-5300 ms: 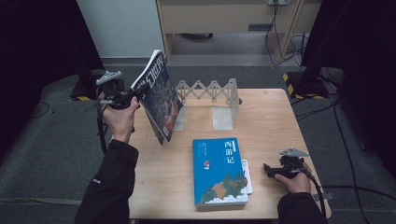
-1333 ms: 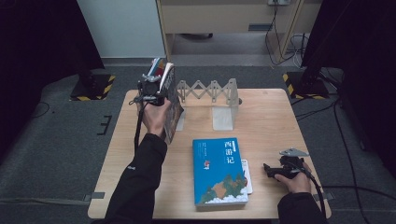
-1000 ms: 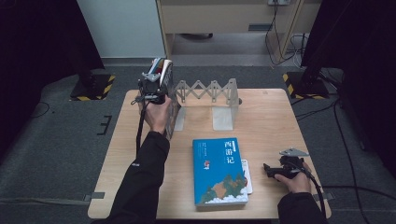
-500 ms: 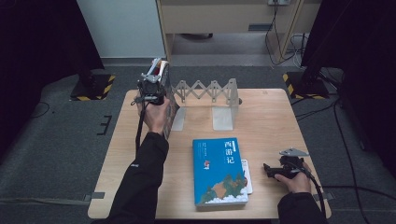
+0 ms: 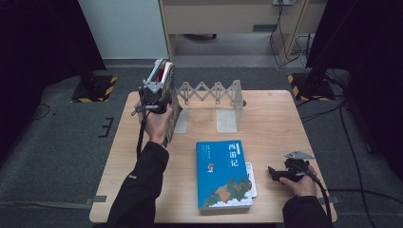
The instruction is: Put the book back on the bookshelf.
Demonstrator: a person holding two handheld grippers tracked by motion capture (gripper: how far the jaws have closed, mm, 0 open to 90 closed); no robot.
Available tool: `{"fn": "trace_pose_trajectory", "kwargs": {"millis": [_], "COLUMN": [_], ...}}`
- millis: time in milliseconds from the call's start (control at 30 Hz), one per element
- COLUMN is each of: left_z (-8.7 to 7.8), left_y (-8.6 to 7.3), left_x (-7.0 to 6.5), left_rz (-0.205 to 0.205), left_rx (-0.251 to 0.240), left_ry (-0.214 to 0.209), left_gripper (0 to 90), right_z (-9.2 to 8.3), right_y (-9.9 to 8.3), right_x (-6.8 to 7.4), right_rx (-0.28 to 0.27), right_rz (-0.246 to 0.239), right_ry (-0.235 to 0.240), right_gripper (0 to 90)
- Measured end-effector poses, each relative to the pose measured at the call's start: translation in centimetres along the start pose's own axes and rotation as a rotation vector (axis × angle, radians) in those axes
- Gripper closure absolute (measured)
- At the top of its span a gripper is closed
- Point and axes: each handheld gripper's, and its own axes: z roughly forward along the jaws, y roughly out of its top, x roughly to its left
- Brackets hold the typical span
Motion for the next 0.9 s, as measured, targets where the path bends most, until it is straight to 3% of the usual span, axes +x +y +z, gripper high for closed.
{"fn": "trace_pose_trajectory", "kwargs": {"millis": [200, 400, 533, 667, 900], "left_z": [-1.4, -2.5, -2.9, -3.3, -4.2], "left_y": [-1.3, -2.4, -3.1, -3.9, -5.1], "left_x": [0.4, 0.8, 1.3, 2.0, 2.8], "left_rz": [-0.036, -0.043, -0.075, -0.127, -0.117], "left_rx": [-0.038, -0.074, -0.103, -0.114, -0.150], "left_ry": [-0.056, -0.102, -0.143, -0.215, -0.258], "left_gripper": [61.6, 54.1, 48.1, 44.2, 40.1], "right_z": [0.0, 0.0, 0.0, 0.0, 0.0], "right_y": [0.0, 0.0, 0.0, 0.0, 0.0], "right_x": [0.0, 0.0, 0.0, 0.0, 0.0], "right_rx": [0.003, 0.000, 0.000, 0.002, 0.003], "right_rz": [0.000, 0.000, 0.000, -0.001, 0.000], "right_ry": [0.002, 0.000, 0.000, 0.001, 0.001], "right_gripper": [0.4, 0.4, 0.4, 0.4, 0.4]}}
